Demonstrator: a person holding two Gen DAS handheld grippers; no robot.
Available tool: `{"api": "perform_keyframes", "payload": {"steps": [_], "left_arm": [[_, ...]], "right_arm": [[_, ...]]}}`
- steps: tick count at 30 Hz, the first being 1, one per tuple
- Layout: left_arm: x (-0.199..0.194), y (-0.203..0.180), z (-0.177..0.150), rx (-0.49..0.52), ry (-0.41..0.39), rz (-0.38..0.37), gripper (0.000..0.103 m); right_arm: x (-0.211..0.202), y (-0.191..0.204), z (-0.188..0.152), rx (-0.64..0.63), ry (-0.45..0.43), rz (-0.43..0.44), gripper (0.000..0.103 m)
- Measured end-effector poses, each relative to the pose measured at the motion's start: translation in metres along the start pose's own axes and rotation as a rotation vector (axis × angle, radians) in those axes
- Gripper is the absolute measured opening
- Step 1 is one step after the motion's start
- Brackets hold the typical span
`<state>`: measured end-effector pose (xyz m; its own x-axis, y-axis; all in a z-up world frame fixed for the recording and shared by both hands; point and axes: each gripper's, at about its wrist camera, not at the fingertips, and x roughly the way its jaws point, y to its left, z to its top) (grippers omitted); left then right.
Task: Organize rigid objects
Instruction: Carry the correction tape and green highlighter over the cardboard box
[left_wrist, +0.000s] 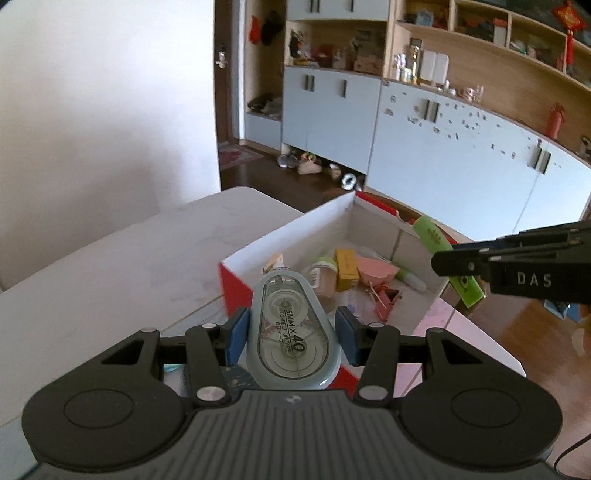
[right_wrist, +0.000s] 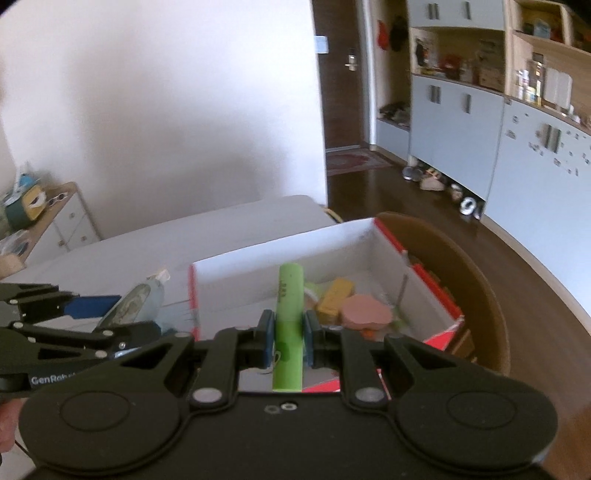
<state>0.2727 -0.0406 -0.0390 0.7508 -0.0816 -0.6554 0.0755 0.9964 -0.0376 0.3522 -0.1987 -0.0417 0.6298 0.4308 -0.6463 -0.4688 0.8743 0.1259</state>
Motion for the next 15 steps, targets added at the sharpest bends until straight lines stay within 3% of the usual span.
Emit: {"api": "perform_keyframes", "payload": {"steps": [8,15], "left_arm": [[0.047,-0.021,0.017,0.036,0.071,-0.033,0.050],[0.091,-0.030,0.026,0.066,0.123,-0.010,0.050]], "right_arm": [[0.024,-0.036,0.005,0.050,0.018,-0.058,0.015],[0.061,-0.060,0.006,0.049,0.071,-0.105,0.015]]}}
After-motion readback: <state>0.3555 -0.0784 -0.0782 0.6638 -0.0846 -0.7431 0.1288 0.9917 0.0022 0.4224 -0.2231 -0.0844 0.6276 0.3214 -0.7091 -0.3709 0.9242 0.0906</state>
